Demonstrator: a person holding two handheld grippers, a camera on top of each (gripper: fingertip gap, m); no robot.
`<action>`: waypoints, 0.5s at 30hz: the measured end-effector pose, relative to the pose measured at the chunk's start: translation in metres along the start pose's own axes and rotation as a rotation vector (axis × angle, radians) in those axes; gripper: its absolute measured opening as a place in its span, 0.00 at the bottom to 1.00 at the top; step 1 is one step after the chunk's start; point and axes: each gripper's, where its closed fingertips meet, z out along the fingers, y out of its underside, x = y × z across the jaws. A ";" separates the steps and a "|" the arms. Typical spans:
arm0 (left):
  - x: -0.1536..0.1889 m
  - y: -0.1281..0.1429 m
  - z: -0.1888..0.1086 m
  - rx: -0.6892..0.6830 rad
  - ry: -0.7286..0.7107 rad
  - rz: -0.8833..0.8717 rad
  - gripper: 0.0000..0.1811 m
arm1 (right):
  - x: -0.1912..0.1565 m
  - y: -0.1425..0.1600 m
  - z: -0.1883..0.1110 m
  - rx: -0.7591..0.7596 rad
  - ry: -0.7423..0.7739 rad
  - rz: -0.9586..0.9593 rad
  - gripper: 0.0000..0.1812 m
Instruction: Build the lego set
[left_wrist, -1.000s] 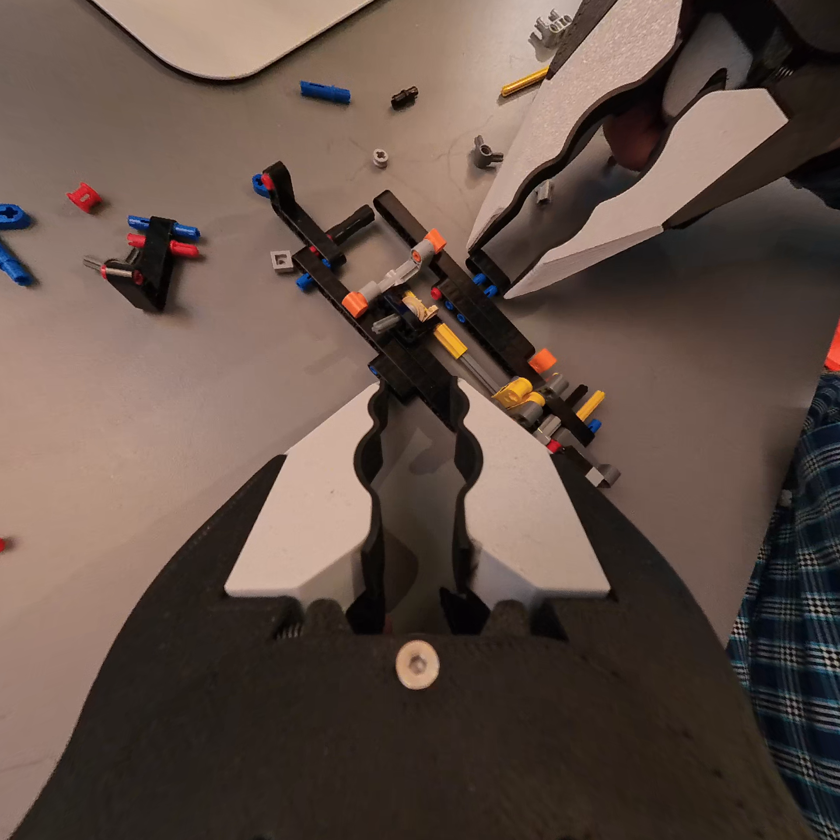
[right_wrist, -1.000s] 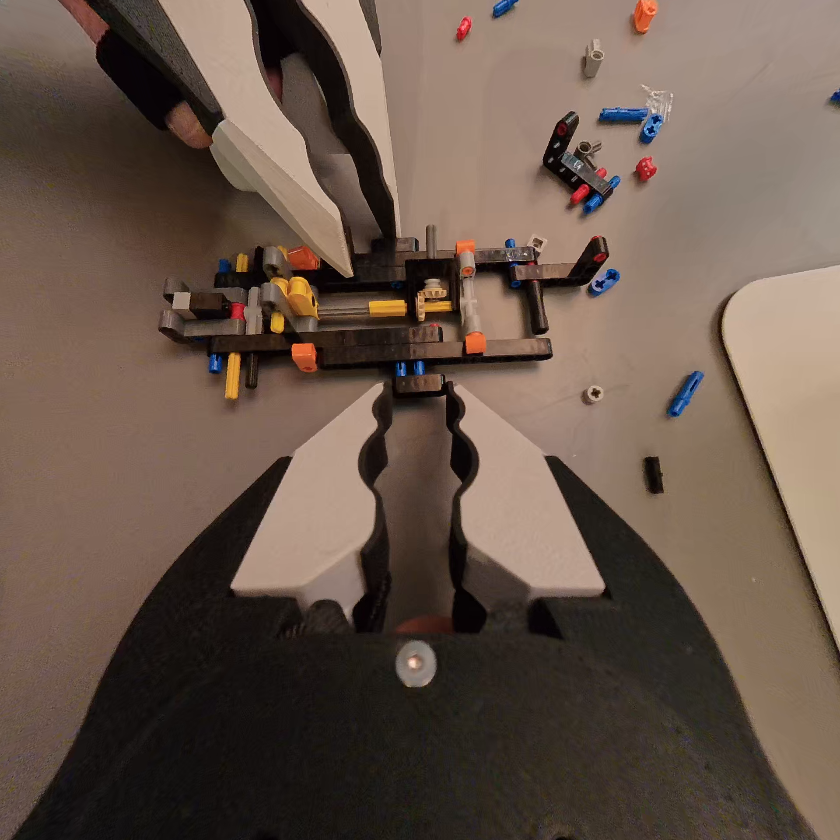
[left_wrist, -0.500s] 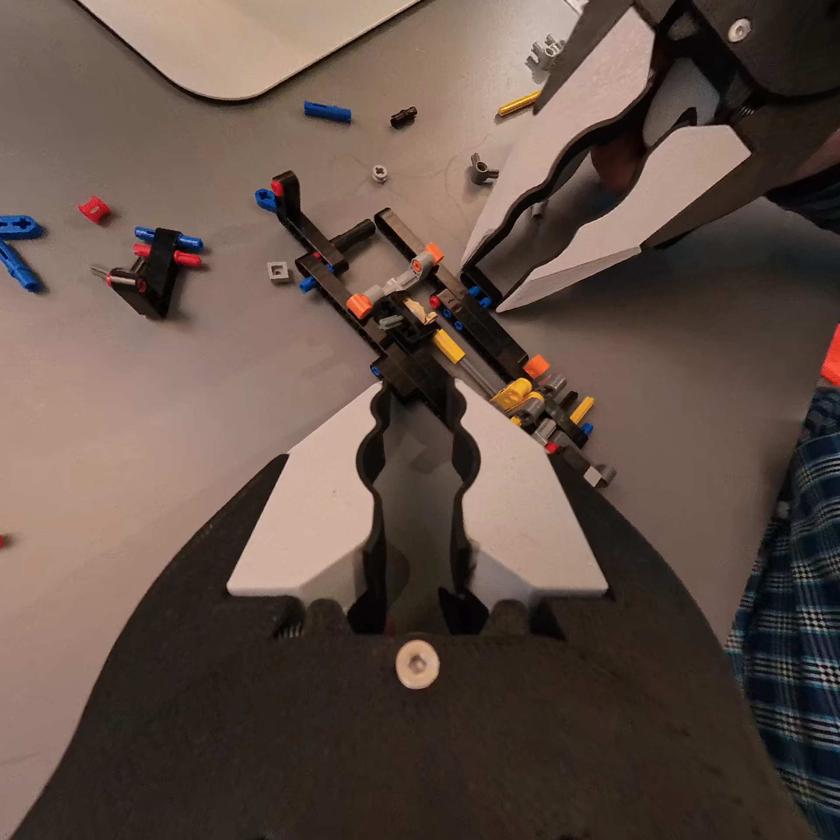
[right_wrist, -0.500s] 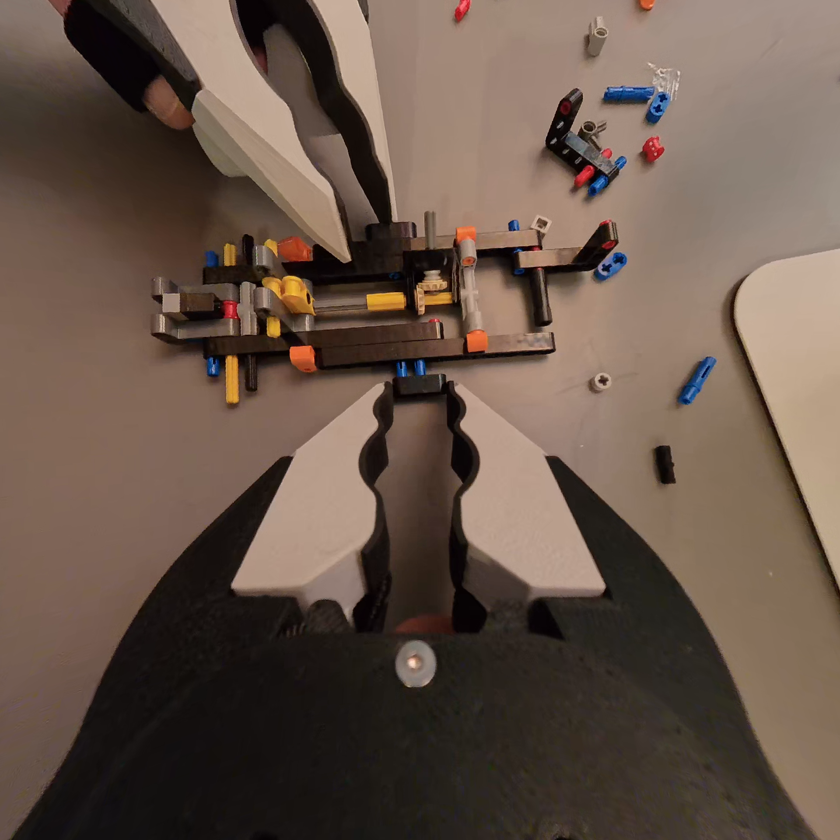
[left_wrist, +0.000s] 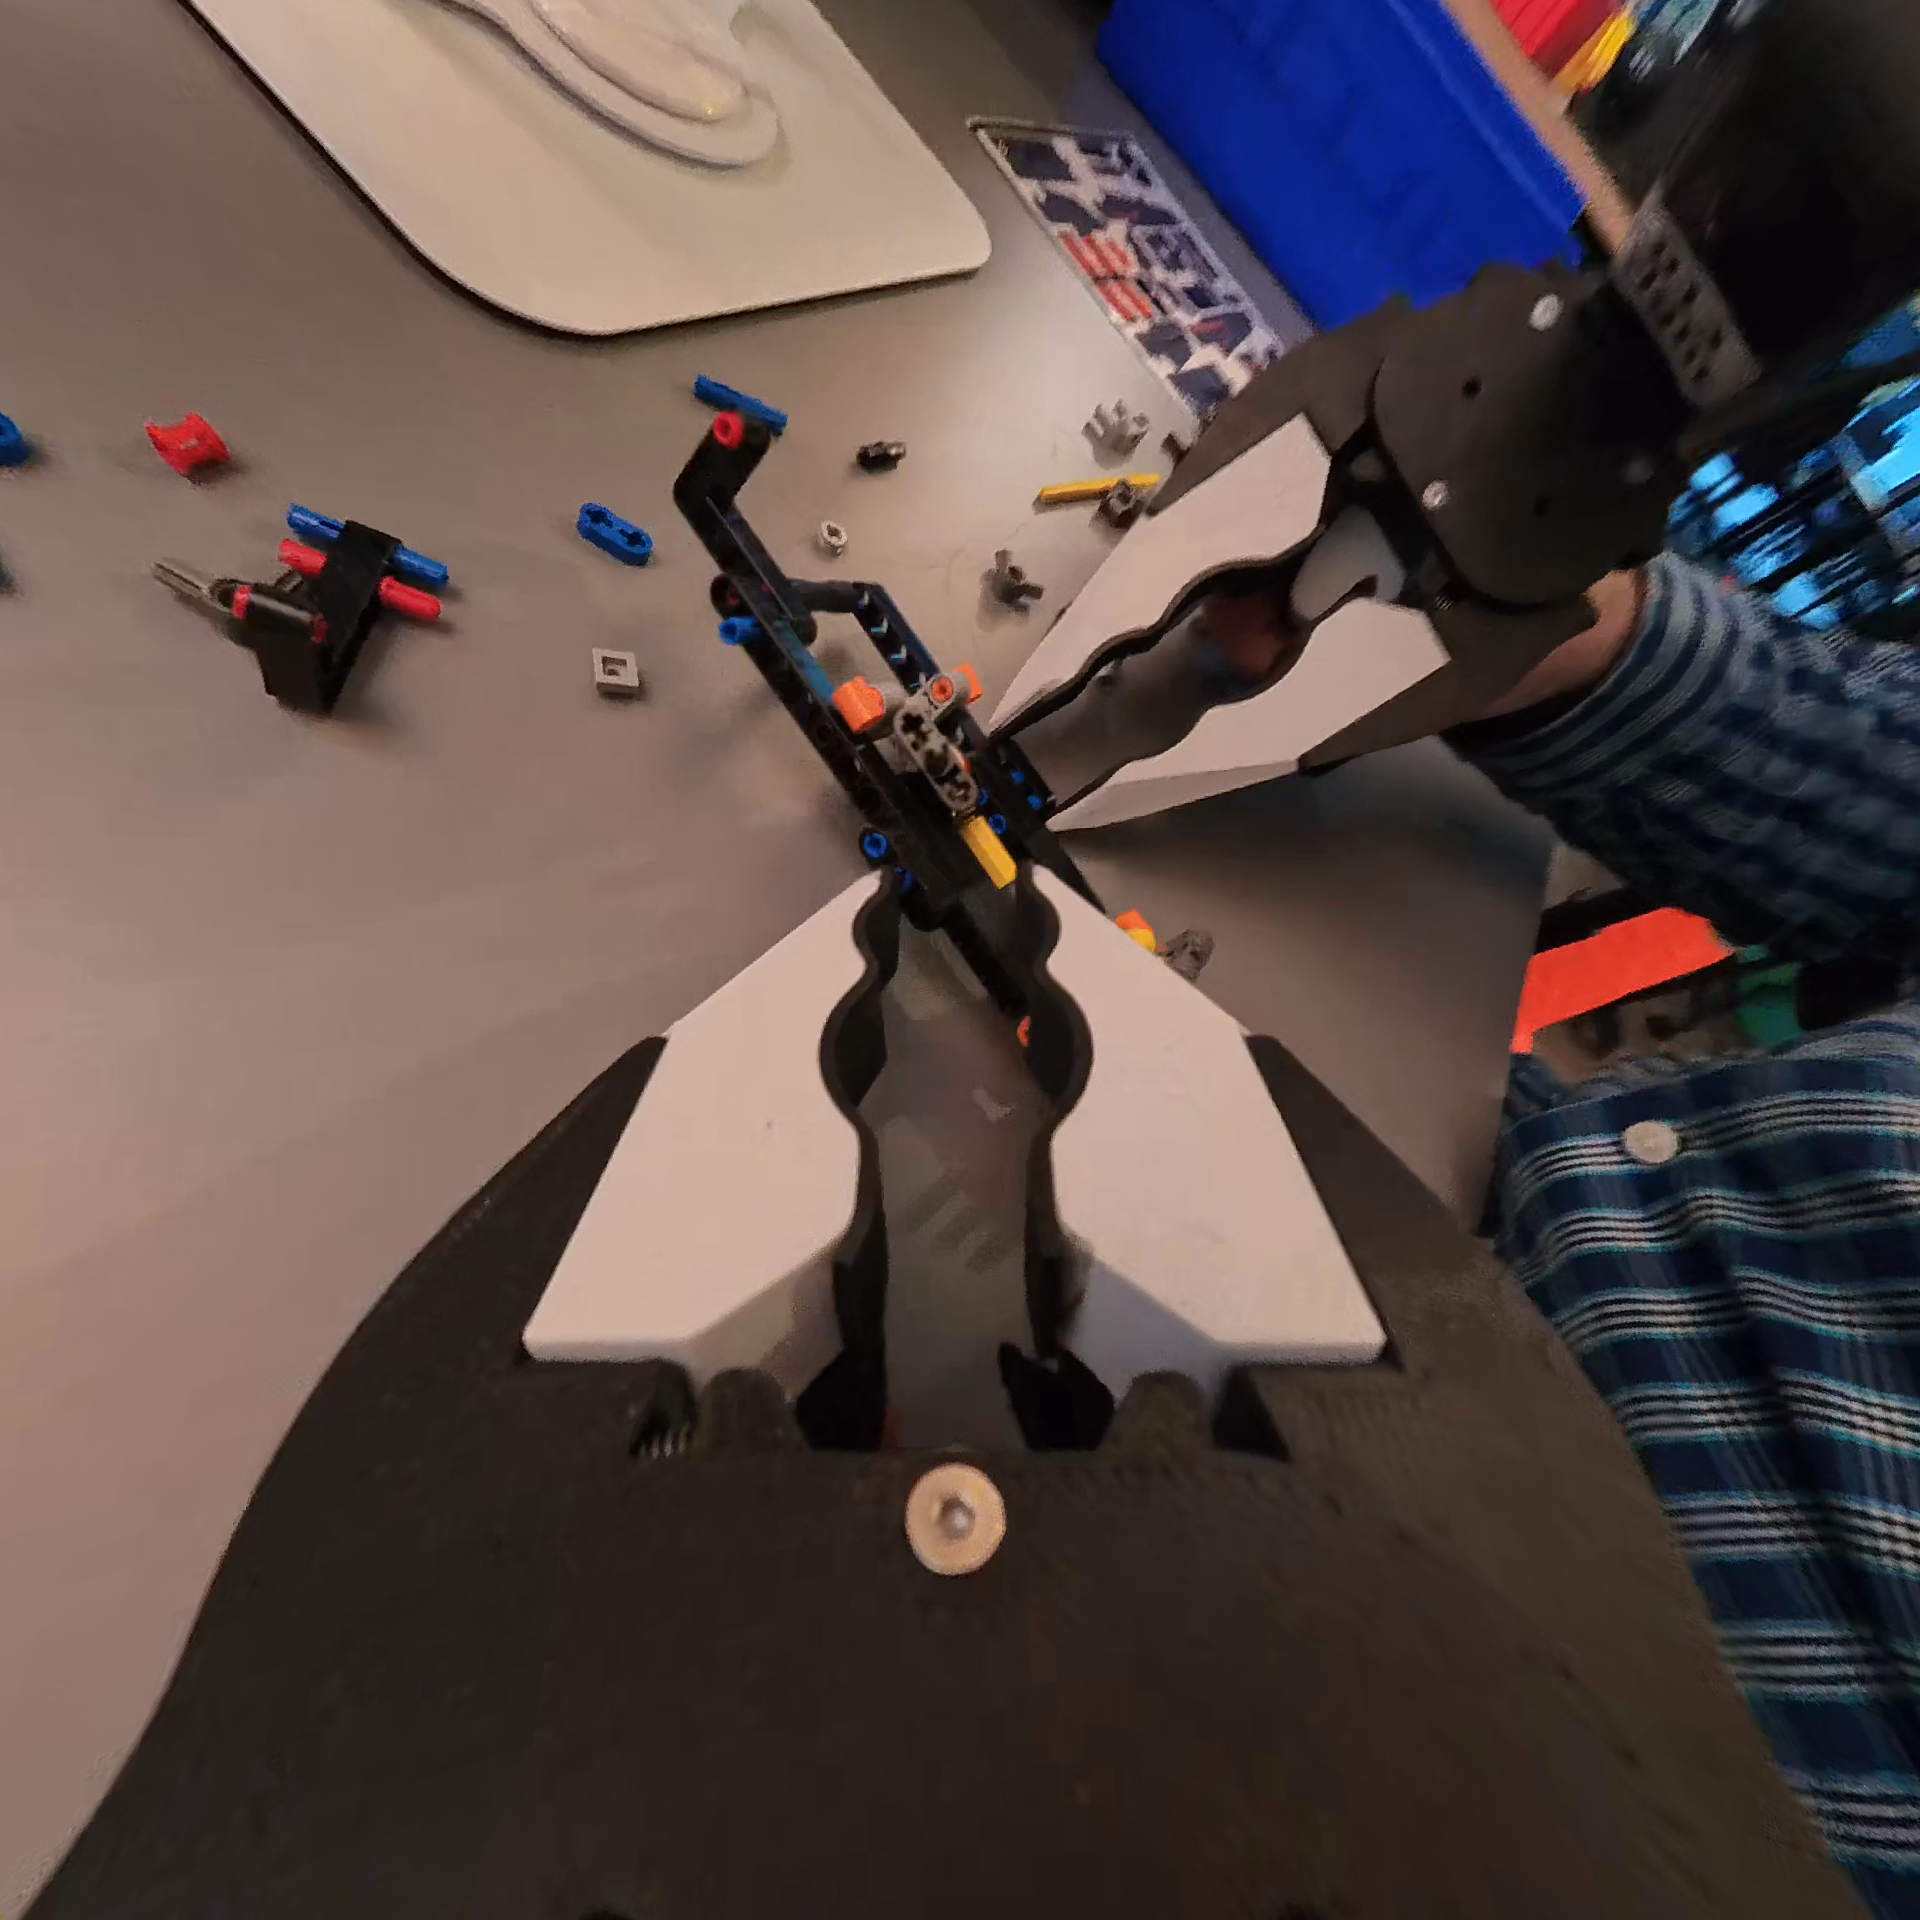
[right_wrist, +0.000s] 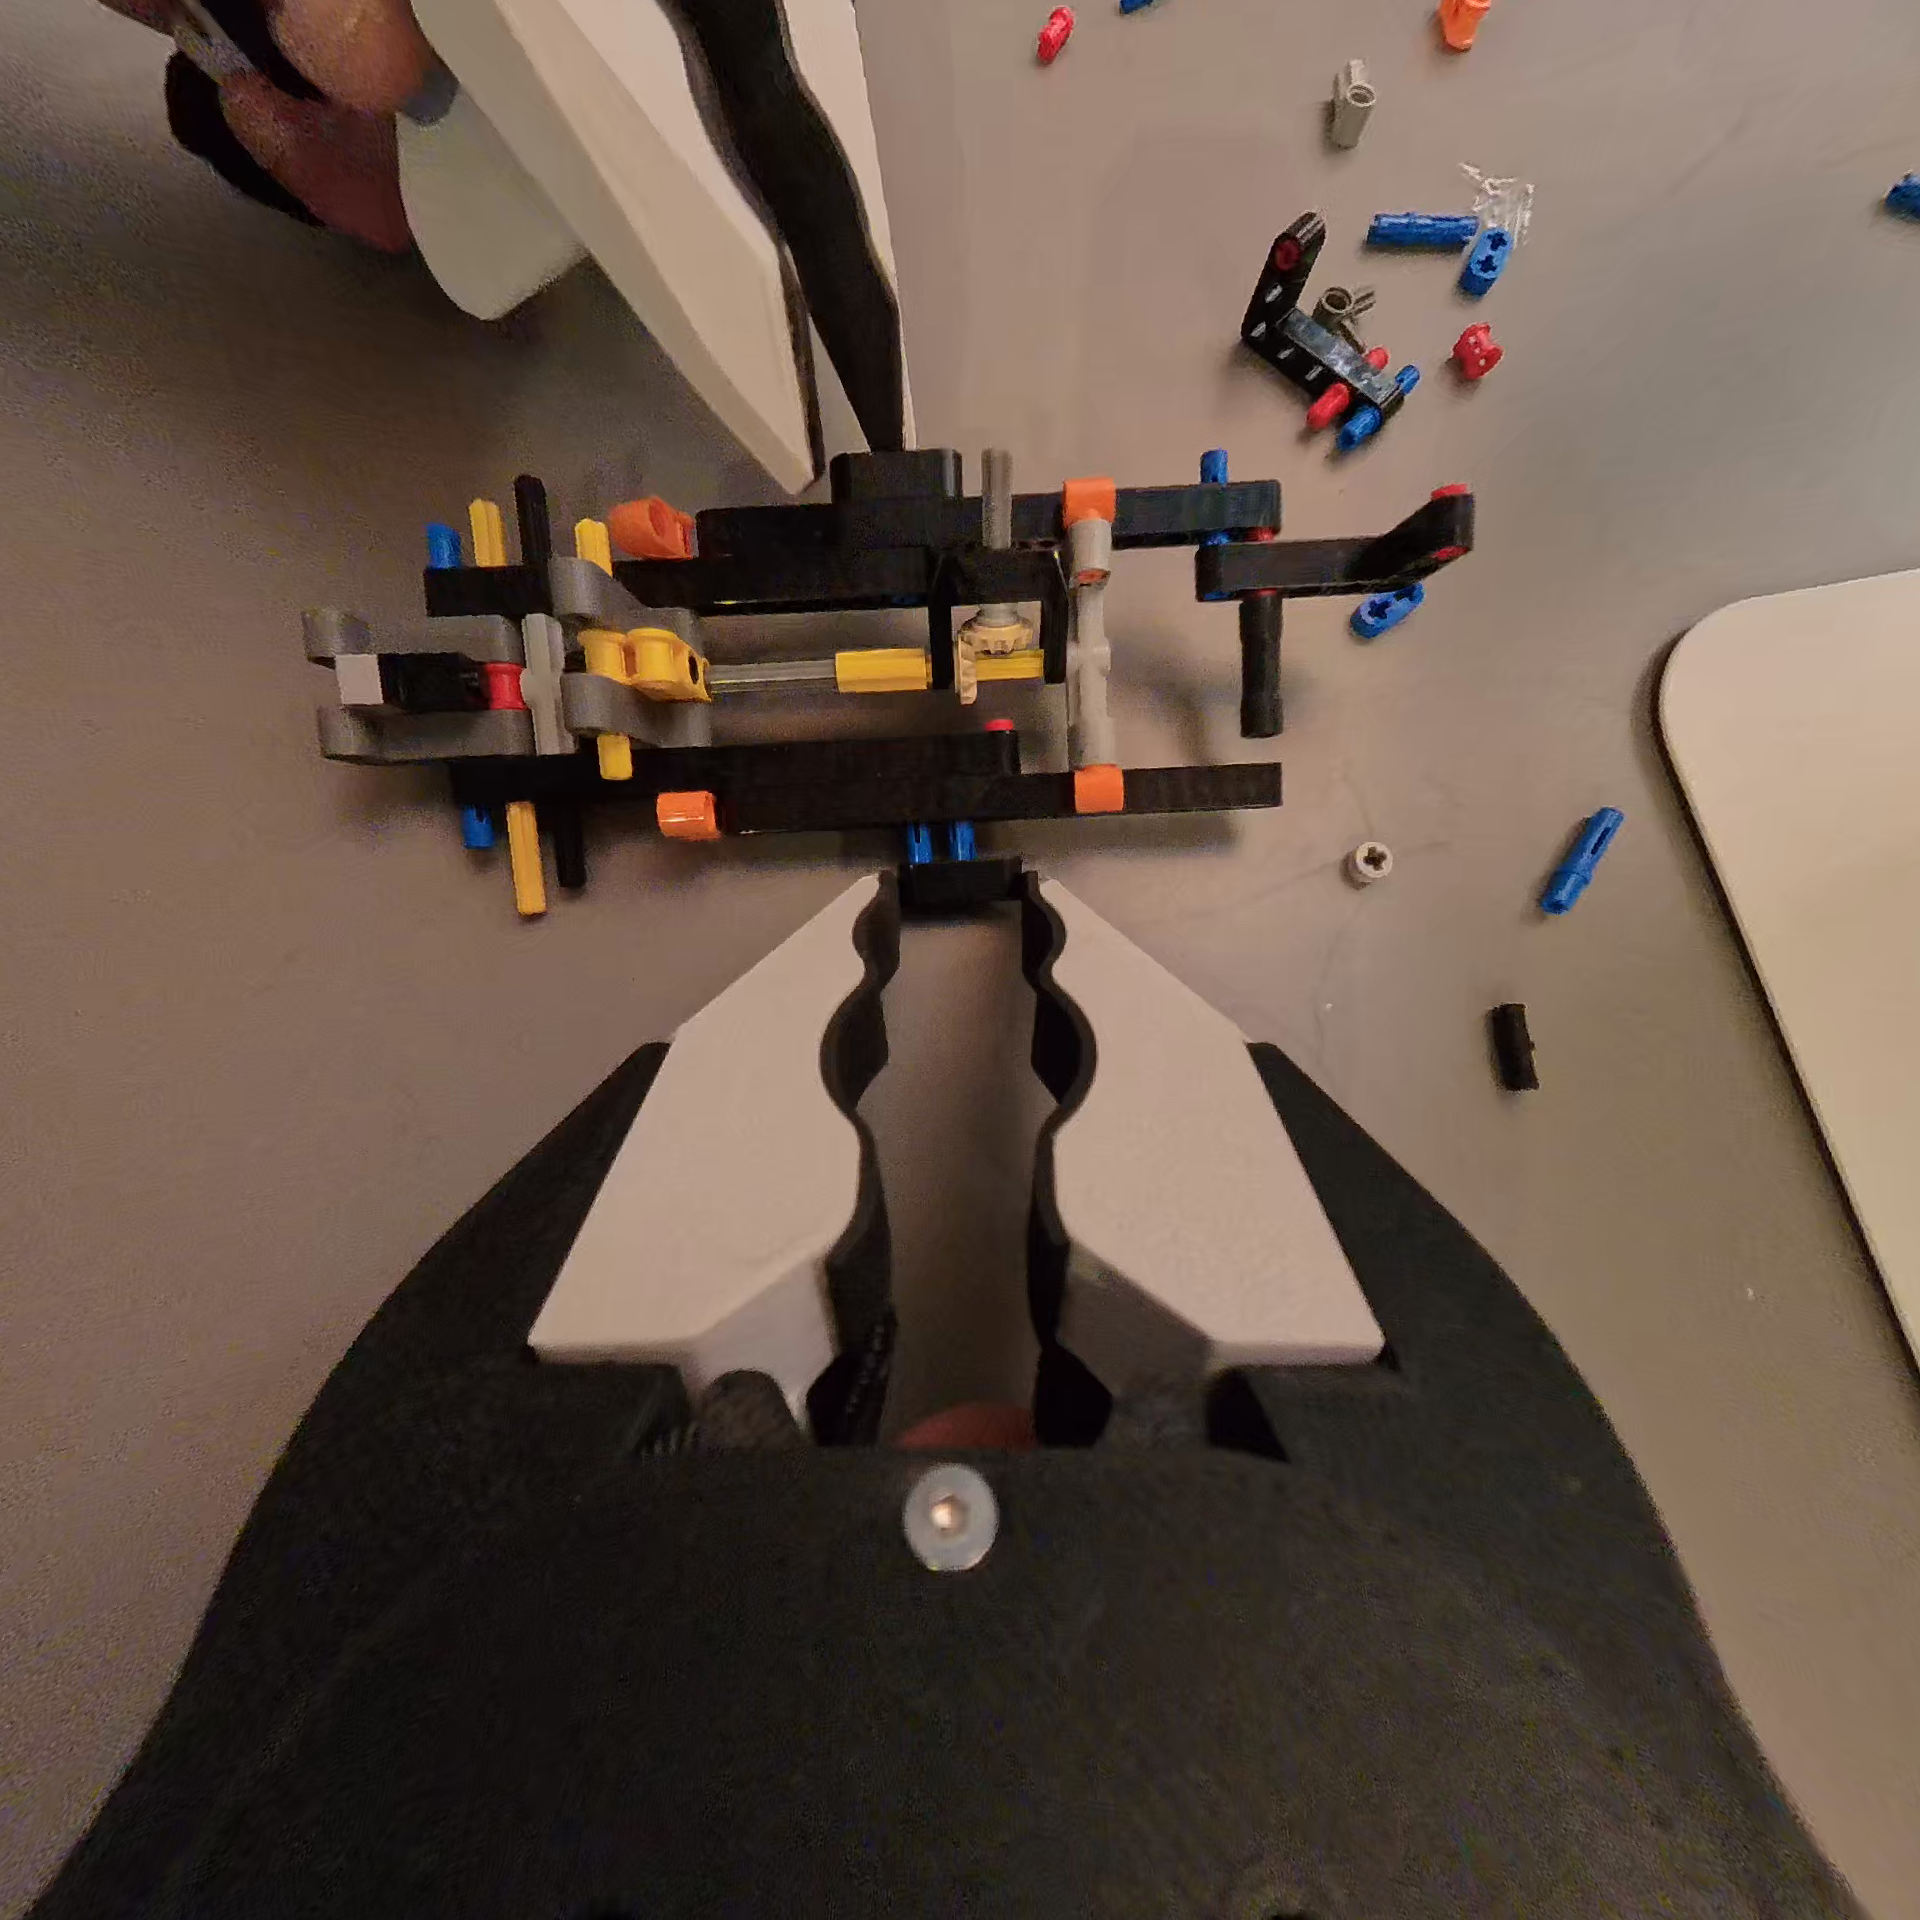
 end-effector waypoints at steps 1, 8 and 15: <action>0.002 -0.002 -0.001 0.020 0.021 -0.023 0.11 | 0.000 0.000 0.000 0.002 0.002 0.001 0.11; 0.011 -0.017 -0.002 0.108 0.174 -0.220 0.14 | 0.001 0.002 -0.002 0.004 0.018 -0.006 0.11; 0.020 -0.017 0.001 0.127 0.262 -0.329 0.16 | 0.002 0.001 -0.002 0.009 0.028 -0.017 0.11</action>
